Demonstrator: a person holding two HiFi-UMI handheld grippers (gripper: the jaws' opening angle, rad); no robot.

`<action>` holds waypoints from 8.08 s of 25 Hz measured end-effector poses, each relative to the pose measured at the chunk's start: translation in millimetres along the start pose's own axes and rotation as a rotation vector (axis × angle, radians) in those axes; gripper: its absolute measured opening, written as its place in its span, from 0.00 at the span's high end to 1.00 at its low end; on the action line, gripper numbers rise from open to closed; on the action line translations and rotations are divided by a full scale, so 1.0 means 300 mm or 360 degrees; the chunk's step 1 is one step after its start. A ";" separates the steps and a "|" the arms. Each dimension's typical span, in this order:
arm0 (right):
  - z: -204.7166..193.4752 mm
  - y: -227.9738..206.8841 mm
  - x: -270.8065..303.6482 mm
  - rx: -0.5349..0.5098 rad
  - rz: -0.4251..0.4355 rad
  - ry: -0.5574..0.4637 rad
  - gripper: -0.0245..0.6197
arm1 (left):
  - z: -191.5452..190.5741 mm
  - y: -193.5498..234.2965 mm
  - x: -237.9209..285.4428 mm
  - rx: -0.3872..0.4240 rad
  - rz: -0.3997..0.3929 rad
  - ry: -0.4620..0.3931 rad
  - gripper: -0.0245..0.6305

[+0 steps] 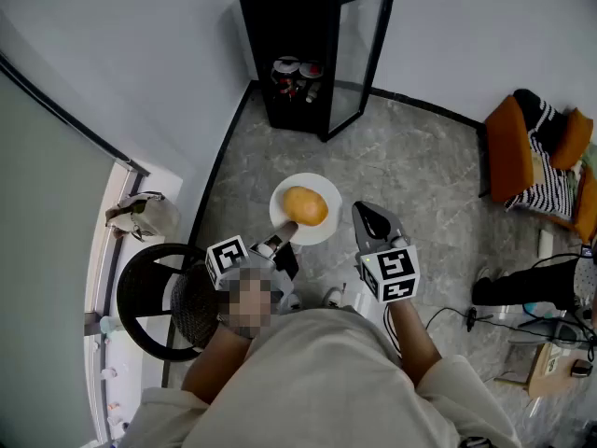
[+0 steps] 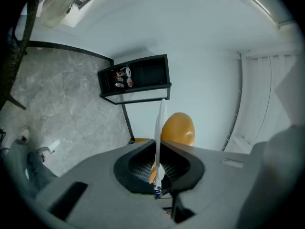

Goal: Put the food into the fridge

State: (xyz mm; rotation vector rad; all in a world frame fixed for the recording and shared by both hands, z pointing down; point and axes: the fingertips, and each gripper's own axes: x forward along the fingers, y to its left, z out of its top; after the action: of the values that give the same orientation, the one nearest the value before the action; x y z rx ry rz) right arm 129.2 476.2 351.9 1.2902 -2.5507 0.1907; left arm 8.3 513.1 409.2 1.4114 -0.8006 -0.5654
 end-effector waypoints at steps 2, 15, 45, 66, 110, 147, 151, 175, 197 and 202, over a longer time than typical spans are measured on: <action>-0.007 -0.009 0.002 0.0001 -0.0003 0.0005 0.95 | -0.001 0.002 0.007 -0.0003 -0.0003 -0.0003 0.93; 0.016 -0.102 -0.011 0.0008 0.0081 -0.0101 0.95 | -0.028 -0.013 0.067 0.0005 -0.0018 -0.0090 0.93; 0.200 -0.536 0.614 0.0078 0.0047 -0.0079 0.95 | 0.532 -0.077 0.597 -0.0046 -0.0012 -0.0116 0.93; 0.345 -0.641 1.030 0.0084 -0.0029 -0.0045 0.95 | 0.940 -0.118 0.828 -0.0059 -0.0024 -0.0038 0.93; 0.483 -0.990 1.785 0.0127 0.0017 -0.0023 0.95 | 1.656 -0.131 1.492 -0.0064 -0.0032 -0.0021 0.93; 0.270 -1.100 2.247 0.0175 0.0037 0.0001 0.95 | 2.085 0.349 1.873 -0.0143 0.0068 -0.0255 0.93; 0.241 -1.095 2.271 0.0182 0.0046 0.0014 0.95 | 2.112 0.388 1.916 -0.0144 0.0052 -0.0261 0.93; 0.168 -1.038 2.398 0.0212 0.0102 -0.0007 0.95 | 2.205 0.588 2.076 -0.0167 0.0019 -0.0284 0.93; 0.157 -1.044 2.401 0.0160 0.0106 0.0009 0.95 | 2.218 0.648 2.134 -0.0224 0.0064 -0.0317 0.93; 0.154 -1.046 2.398 0.0165 0.0121 0.0012 0.95 | 2.234 0.646 2.148 -0.0251 0.0052 -0.0353 0.93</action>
State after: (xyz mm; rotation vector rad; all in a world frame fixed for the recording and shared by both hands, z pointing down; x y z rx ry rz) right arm -32.6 -273.9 523.0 1.2261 -2.6163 0.3471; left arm -126.4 -386.4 682.7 1.2022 -0.9328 -0.7524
